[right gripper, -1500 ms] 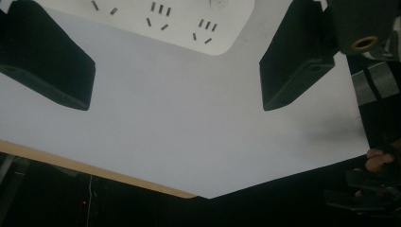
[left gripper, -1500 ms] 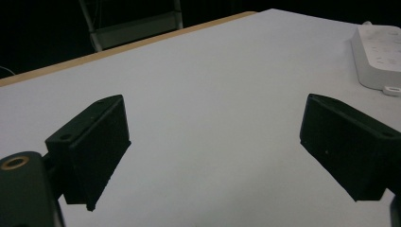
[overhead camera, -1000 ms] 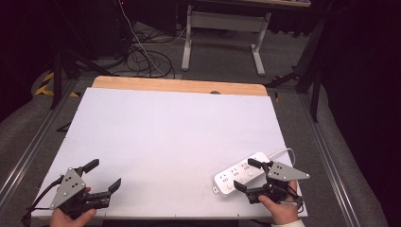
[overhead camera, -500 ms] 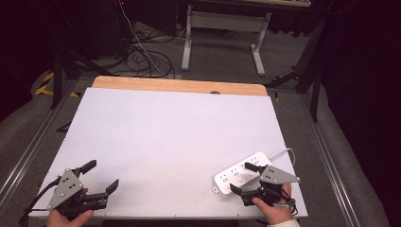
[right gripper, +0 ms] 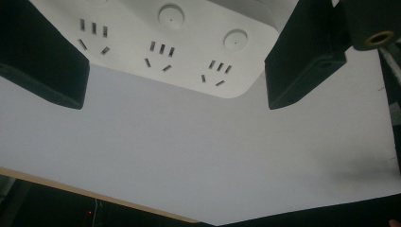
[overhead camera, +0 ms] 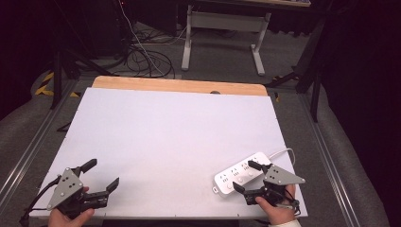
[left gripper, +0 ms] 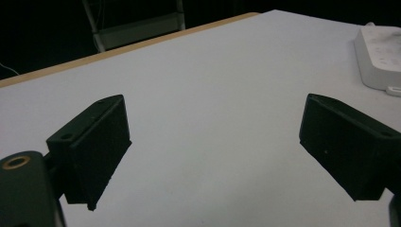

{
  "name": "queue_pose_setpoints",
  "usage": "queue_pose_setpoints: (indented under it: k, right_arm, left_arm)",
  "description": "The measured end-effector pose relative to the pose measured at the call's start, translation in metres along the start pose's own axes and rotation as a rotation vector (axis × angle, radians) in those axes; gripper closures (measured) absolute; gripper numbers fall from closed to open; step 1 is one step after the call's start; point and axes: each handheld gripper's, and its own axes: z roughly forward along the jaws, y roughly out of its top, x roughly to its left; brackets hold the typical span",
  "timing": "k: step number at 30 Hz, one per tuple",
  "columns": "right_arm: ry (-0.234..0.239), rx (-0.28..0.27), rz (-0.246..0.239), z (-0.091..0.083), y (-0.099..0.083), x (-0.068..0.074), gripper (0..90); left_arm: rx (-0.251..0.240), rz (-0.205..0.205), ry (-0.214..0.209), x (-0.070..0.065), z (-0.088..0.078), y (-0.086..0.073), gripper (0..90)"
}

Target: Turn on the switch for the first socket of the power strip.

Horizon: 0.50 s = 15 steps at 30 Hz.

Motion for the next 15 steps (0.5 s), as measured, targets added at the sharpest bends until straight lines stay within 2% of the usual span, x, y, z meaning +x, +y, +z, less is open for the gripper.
queue_pose_setpoints:
  k: [11, 15]
  right_arm:
    - [0.007, 0.009, -0.008, -0.0003, -0.0001, 0.0007, 7.6]
    - [0.007, -0.002, -0.007, -0.0016, 0.0001, 0.0005, 7.6]
  left_arm:
    - [-0.011, 0.029, 0.016, 0.0008, 0.0001, -0.0011, 10.8]
    - [-0.014, 0.017, -0.006, -0.0001, 0.001, -0.002, 11.9]
